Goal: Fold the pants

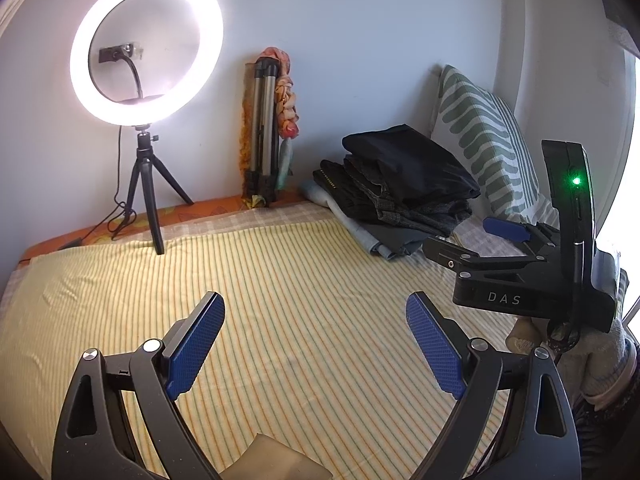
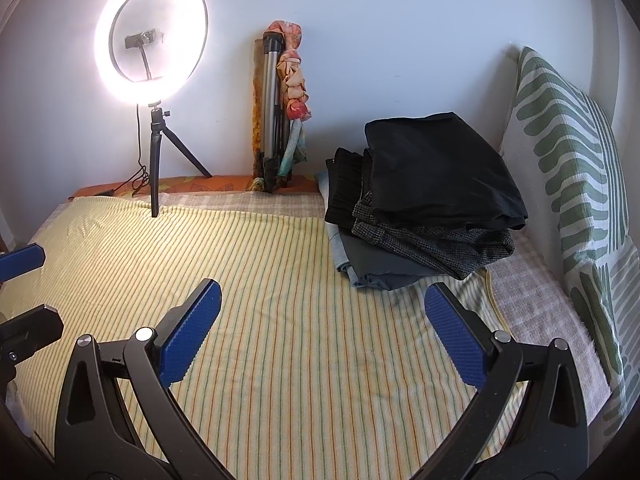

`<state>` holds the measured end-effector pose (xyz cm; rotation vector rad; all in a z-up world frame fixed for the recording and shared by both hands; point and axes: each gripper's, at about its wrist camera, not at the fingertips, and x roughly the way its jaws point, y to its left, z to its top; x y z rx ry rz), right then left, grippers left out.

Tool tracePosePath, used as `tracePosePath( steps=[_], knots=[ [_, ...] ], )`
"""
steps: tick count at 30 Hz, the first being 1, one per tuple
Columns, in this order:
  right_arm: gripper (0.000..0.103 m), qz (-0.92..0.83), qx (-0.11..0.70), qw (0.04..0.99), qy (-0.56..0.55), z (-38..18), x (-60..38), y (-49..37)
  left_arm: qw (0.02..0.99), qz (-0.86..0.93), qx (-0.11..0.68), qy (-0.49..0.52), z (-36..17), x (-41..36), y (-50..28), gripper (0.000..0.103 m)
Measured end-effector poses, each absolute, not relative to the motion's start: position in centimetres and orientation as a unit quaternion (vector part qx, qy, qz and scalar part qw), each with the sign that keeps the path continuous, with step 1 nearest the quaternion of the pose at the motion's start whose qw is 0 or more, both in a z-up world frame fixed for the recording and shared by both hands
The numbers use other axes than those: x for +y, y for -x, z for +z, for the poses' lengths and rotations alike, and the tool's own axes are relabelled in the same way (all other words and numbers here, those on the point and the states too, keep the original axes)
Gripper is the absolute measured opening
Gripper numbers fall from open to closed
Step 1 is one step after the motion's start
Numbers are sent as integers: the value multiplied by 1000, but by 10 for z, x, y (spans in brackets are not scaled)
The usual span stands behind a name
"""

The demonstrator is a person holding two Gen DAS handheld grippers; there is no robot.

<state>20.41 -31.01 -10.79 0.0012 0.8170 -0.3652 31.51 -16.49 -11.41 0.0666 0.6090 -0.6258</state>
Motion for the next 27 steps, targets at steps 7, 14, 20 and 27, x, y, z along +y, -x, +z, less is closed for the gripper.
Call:
tracePosePath(
  steps=[7,14,20,27],
  knots=[
    [103,-177,395,901,-1,-108,-310,-204,905,-305,295,-30,-114,-164,-315,92],
    [103,-177,396,901,-1,-109,-309,-204,904,-305,297,-25,-113,-163,-315,92],
    [103,-177,396,901,-1,-109,-309,-204,903,-309,297,-24,-113,-163,-315,92],
    [103,-177,398,900,-1,-110,-310,-205,907,-308,286,-31,-111,-162,-312,92]
  ],
)
